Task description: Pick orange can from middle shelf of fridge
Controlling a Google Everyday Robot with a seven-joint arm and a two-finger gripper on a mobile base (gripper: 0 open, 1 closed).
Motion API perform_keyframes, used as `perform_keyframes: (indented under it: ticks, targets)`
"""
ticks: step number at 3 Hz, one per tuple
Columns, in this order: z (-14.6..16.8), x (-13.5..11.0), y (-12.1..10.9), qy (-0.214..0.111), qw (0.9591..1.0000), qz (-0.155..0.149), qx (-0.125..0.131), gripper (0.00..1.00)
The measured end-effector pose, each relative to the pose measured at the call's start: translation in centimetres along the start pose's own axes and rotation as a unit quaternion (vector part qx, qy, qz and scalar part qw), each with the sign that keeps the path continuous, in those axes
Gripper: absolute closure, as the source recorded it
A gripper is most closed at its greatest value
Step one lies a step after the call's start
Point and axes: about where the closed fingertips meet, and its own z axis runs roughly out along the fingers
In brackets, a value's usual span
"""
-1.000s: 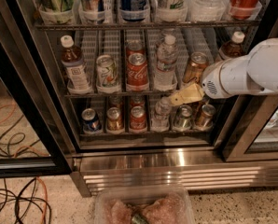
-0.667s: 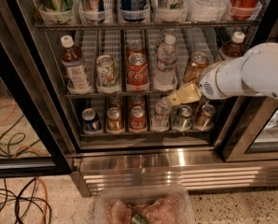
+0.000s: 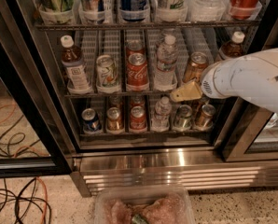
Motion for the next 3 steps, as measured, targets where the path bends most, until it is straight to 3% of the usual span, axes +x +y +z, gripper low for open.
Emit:
perform_keyframes:
  ticks: [1,3]
  targets:
    - [0.0,0.0,0.0,0.000,1.0000,0.000,0.000,0.00]
    - [1.4,-1.4,0.9,-0.026,0.9984,-0.049,-0.007,0.00]
